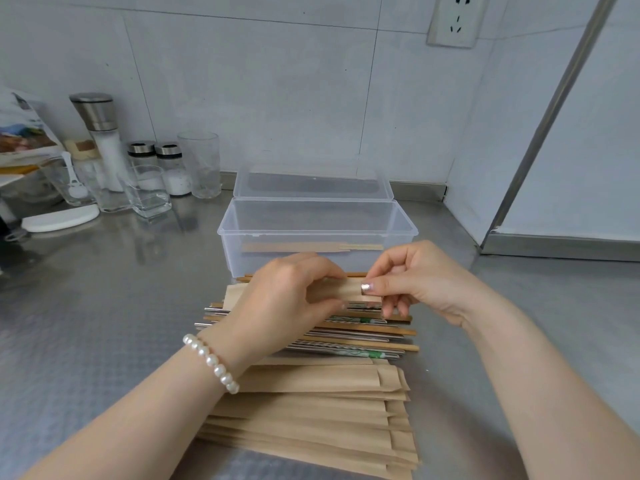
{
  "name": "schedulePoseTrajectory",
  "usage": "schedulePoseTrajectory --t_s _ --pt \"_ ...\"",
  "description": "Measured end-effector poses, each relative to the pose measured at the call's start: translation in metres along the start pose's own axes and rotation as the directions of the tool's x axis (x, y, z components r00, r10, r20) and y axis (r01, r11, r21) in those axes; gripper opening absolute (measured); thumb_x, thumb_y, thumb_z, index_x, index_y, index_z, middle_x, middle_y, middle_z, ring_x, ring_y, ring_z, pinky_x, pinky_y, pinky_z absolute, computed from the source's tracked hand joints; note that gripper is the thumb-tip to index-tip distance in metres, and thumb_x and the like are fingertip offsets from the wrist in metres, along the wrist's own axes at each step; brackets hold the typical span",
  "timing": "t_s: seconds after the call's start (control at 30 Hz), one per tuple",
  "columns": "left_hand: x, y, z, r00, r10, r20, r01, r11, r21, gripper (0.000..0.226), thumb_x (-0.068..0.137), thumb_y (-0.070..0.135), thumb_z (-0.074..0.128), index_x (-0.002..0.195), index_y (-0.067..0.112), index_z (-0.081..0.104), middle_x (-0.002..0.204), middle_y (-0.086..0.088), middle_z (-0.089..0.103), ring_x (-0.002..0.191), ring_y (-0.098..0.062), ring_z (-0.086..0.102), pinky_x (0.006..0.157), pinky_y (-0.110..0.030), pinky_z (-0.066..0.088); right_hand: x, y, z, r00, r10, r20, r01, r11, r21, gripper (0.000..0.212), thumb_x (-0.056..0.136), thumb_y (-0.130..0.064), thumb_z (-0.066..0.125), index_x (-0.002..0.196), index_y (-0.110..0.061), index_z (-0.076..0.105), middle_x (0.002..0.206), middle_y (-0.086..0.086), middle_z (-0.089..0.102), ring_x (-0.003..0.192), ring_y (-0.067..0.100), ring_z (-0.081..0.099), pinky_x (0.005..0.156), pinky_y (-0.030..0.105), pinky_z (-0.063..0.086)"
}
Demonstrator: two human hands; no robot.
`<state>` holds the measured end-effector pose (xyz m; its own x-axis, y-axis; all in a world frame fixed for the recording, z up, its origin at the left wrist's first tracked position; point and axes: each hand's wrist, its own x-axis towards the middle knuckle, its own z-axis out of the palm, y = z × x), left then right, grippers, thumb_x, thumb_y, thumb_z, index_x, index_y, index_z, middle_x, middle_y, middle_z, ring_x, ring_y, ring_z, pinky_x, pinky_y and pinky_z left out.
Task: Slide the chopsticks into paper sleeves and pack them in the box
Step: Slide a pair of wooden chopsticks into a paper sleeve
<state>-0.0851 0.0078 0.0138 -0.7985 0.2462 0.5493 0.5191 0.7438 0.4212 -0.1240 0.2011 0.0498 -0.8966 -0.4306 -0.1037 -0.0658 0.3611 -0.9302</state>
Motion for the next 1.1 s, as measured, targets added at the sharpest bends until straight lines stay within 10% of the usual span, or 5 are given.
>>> schedulePoseTrajectory --t_s 0.23,1.1 --pt "0.005 -0.017 -0.011 0.977 -0.213 -0.025 0.215 0.974 0.073 0.028 0.071 0.024 0.077 0.097 0.021 0.066 0.086 0.011 0.061 0.079 -0.007 0.053 0.069 -0.015 0.038 0.016 0.034 -0.046 0.917 -0.035 -0.396 -0.133 0.912 -0.387 0.023 0.073 -0.005 0.074 0.059 -0.022 0.067 0.057 -0.005 0.063 0.054 0.008 0.053 0.052 0.018 0.042" --pt "0.003 -0.017 -0.003 0.959 -0.235 0.156 0.216 0.968 0.129 0.027 0.076 0.031 0.072 0.102 0.026 0.064 0.092 0.012 0.061 0.083 -0.007 0.049 0.077 -0.024 0.043 0.036 0.061 -0.04 0.967 -0.028 -0.254 -0.115 0.84 -0.531 0.023 0.076 -0.006 0.072 0.069 -0.026 0.063 0.064 -0.001 0.052 0.057 0.009 0.044 0.056 0.022 0.035"
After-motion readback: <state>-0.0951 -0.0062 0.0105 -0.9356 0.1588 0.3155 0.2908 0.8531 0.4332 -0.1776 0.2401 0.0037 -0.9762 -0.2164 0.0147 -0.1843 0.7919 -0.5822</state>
